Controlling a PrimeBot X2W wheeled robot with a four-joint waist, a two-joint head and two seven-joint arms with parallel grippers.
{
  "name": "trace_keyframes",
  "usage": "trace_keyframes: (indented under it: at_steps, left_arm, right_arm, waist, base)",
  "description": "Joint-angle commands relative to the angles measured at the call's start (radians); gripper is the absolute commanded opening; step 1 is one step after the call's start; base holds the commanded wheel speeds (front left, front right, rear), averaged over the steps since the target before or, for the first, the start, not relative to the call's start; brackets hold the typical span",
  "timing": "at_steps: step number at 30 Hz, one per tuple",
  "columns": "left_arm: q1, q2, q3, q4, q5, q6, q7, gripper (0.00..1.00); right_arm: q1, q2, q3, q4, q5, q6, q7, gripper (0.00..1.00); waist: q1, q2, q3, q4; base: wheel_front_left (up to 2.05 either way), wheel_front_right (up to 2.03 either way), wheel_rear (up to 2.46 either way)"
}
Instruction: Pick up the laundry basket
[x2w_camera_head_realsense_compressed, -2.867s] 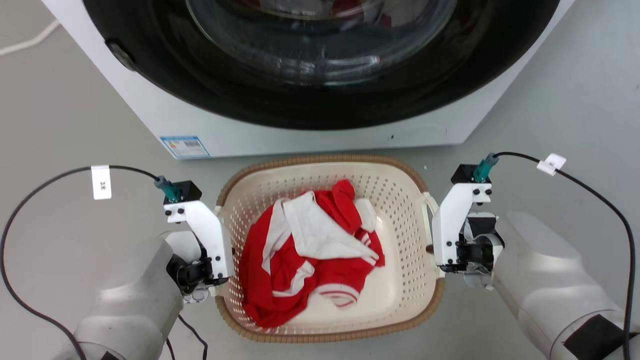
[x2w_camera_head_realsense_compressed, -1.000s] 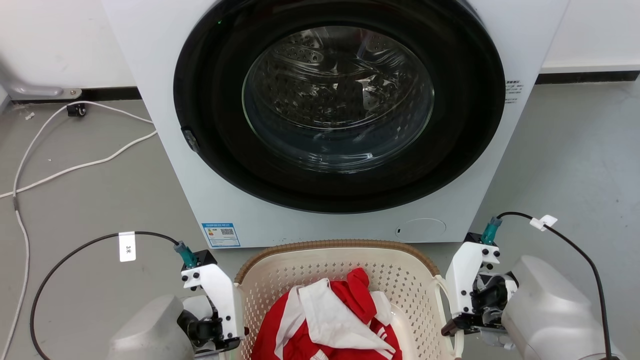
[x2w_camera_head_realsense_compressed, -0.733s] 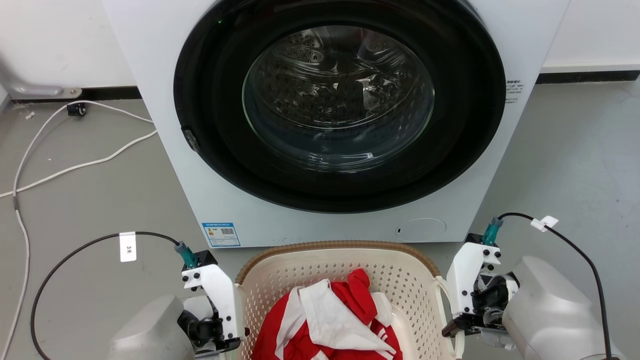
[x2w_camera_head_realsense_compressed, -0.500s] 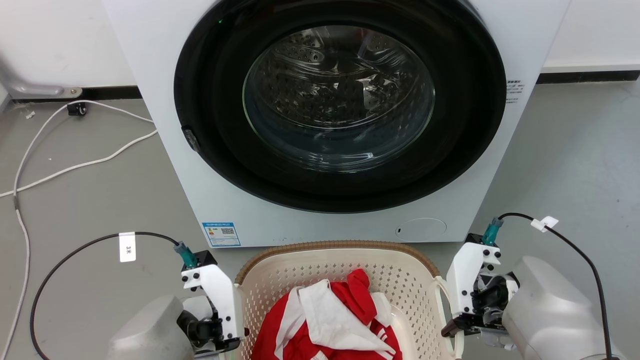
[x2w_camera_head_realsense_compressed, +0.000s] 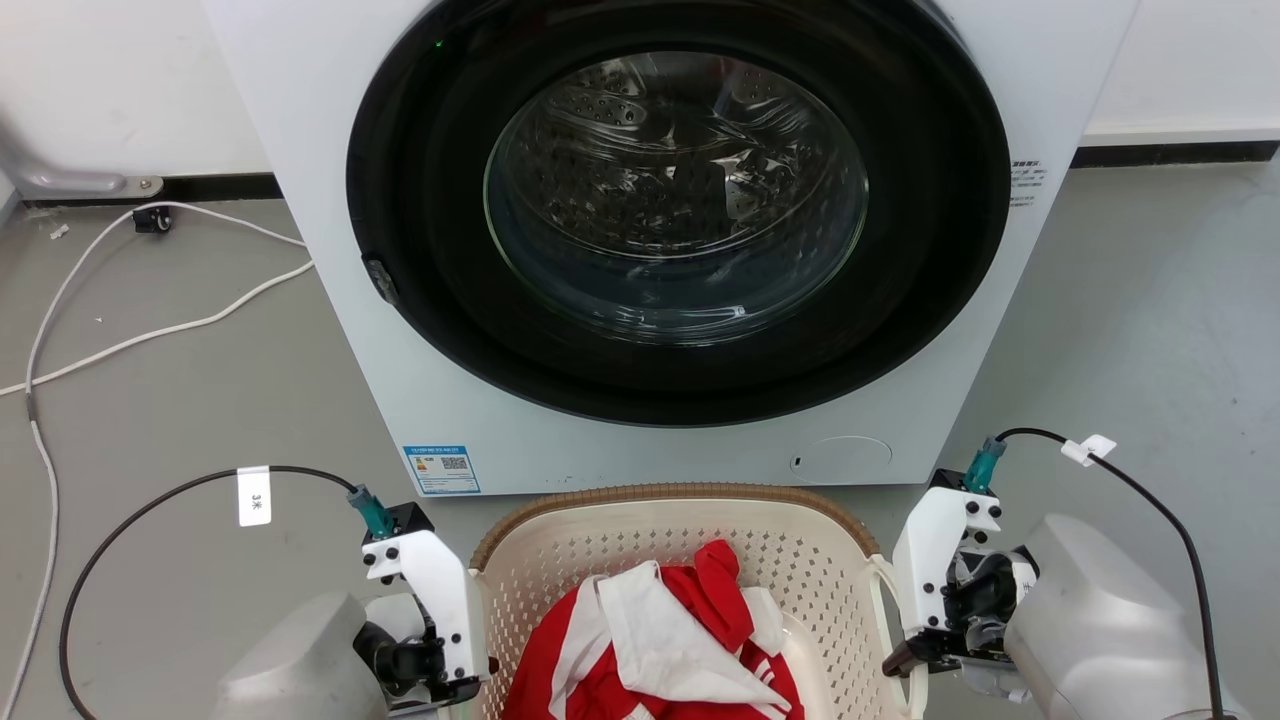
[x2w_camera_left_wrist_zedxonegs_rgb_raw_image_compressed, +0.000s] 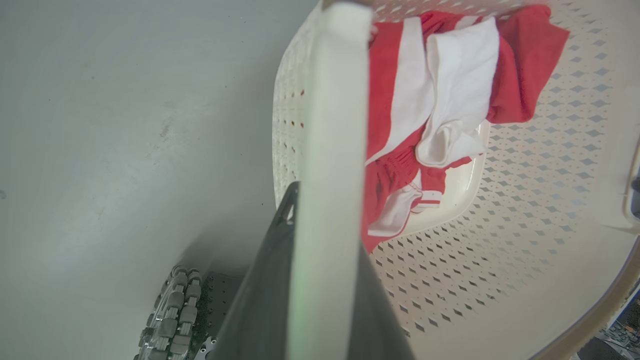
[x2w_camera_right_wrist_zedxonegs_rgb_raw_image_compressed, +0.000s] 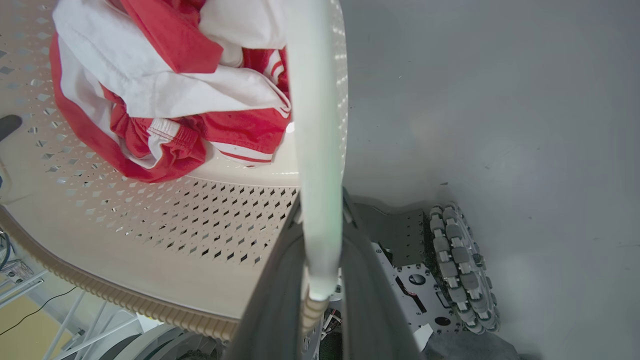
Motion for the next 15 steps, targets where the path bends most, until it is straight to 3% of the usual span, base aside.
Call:
trace_keyframes:
  at_steps: [1,15]
  left_arm:
    - [0.005,-0.021,0.004,-0.021,-0.015,-0.014,-0.005,0.0]
    - [0.008,-0.026,-0.005,-0.018,-0.026,-0.014,-0.011,0.0]
  right_arm:
    - [0.008,0.022,-0.001,-0.005,0.017,0.008,0.003,0.0]
    - [0.003,0.022,0.011,-0.005,0.023,0.009,0.008,0.0]
  waist:
    - [0.0,-0.0001,0.0,0.0]
    - [0.0,-0.0001,-0.002,-0.001]
  base:
    - [0.0,0.0,0.0]
    - [0.0,0.0,0.0]
